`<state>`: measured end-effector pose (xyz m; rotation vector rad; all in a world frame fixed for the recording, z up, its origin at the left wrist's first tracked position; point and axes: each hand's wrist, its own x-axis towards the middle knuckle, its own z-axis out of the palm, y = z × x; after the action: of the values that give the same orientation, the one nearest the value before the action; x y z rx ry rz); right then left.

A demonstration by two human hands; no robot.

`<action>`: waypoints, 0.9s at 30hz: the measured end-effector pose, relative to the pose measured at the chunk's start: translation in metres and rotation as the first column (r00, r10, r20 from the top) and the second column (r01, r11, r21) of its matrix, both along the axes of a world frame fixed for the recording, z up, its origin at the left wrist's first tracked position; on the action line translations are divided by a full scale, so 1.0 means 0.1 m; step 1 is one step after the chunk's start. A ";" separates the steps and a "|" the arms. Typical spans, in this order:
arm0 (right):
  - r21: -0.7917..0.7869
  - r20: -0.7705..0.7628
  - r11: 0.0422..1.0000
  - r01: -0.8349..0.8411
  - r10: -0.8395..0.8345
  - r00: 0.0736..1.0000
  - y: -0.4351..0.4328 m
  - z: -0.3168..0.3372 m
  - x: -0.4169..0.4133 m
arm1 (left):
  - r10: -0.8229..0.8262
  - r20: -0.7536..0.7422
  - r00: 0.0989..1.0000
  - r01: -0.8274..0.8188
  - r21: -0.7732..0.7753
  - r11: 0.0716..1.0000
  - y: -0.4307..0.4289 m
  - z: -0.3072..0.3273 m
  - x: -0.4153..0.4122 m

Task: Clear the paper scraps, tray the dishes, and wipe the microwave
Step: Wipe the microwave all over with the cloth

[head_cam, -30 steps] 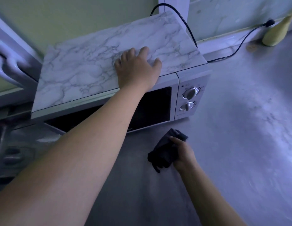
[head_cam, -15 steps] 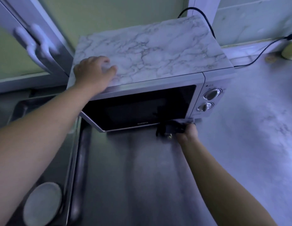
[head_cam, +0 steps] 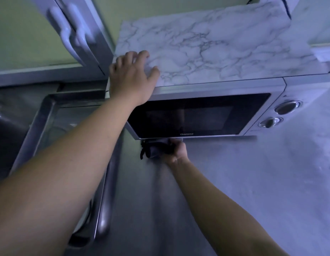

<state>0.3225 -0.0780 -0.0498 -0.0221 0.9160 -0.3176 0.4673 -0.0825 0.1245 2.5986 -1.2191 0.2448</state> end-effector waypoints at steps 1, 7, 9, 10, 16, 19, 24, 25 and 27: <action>0.003 0.007 1.000 -0.027 0.027 1.000 0.07 -0.02 0.10 | 0.003 0.000 1.000 -0.003 -0.004 1.000 0.00 0.00 0.00; 0.013 0.025 0.985 -0.172 0.172 0.985 0.48 -0.07 0.39 | -0.004 0.025 1.000 0.004 -0.003 1.000 0.01 -0.01 0.01; -0.020 0.022 0.976 -0.217 0.218 0.976 0.52 -0.06 0.28 | -0.007 0.031 0.999 0.007 -0.010 1.000 0.01 -0.02 0.01; -0.041 0.039 0.970 -0.238 0.240 0.970 0.54 -0.03 0.17 | -0.007 0.036 0.999 0.007 -0.012 1.000 0.02 -0.02 0.01; -0.349 -0.106 0.873 -0.339 0.323 0.941 0.52 0.27 -0.85 | 0.000 0.023 1.000 0.000 0.004 1.000 0.01 -0.03 0.02; -0.816 -0.339 0.401 -0.417 0.252 0.906 0.39 0.47 -1.45 | -0.006 0.020 1.000 0.006 0.005 1.000 0.01 -0.06 0.03; -0.238 -0.936 -0.527 -0.816 -0.099 0.337 0.34 0.34 -2.11 | -0.014 0.025 1.000 0.014 -0.008 1.000 0.01 -0.05 0.05; -0.108 -0.985 -0.590 -0.800 -0.046 0.168 0.35 0.27 -2.20 | -0.015 0.021 1.000 0.016 -0.014 1.000 0.01 -0.05 0.04; -0.051 -0.999 -0.639 -0.767 0.047 0.026 0.38 0.19 -2.36 | -0.019 0.007 1.000 0.019 -0.027 0.999 0.02 -0.02 0.02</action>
<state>0.0868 -0.0400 -0.0311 -2.4379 0.7735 0.6456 0.4691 -0.0808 0.1225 2.5634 -1.2334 0.2643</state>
